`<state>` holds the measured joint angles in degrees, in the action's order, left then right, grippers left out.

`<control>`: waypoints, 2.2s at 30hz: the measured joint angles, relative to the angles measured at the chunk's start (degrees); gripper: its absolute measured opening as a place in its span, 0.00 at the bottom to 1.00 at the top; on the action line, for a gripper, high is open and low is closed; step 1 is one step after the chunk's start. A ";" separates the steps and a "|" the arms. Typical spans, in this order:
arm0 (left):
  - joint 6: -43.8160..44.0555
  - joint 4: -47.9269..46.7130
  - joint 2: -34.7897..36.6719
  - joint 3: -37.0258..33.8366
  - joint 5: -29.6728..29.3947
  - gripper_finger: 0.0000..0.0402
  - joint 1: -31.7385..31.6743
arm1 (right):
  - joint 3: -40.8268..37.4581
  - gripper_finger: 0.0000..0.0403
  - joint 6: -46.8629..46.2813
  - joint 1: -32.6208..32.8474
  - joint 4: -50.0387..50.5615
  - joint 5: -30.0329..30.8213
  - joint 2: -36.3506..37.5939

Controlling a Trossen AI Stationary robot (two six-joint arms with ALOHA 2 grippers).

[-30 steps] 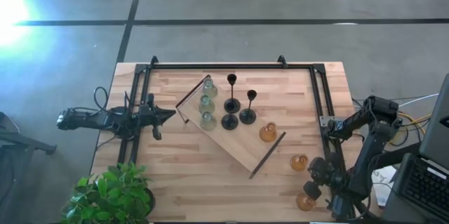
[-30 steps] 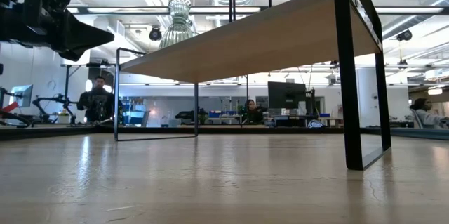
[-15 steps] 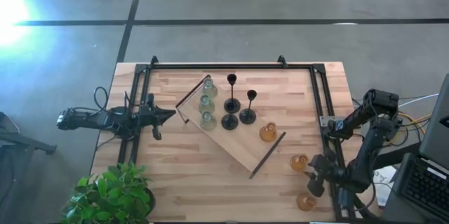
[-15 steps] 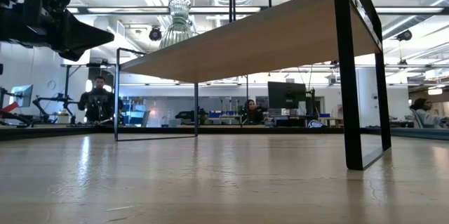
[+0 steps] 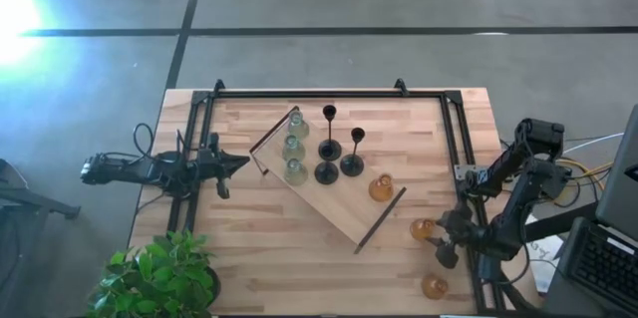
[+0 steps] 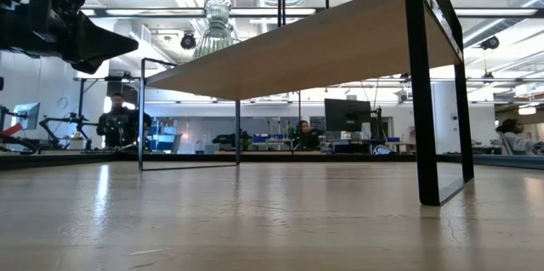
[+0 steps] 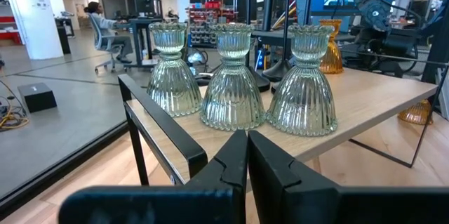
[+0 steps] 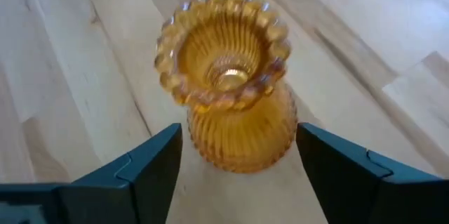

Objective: Pick & Place candle stick holders
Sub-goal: Put the top orange candle holder on the shelf

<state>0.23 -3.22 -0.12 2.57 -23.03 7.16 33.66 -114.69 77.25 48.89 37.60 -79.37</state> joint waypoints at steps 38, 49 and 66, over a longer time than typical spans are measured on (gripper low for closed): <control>0.00 1.53 -0.57 -0.13 -0.02 0.04 0.00 | -4.25 0.30 2.84 -0.02 -3.30 12.97 2.38; 0.00 1.53 -0.57 -0.11 -0.02 0.04 0.02 | -3.62 0.28 2.62 -0.02 -2.10 14.21 2.78; 0.01 1.53 -0.69 -0.09 0.00 0.04 0.00 | 15.56 0.28 16.56 0.94 23.45 15.13 17.29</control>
<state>0.24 -1.69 -0.81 2.48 -23.03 7.16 49.22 -98.13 78.20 72.34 52.72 -62.08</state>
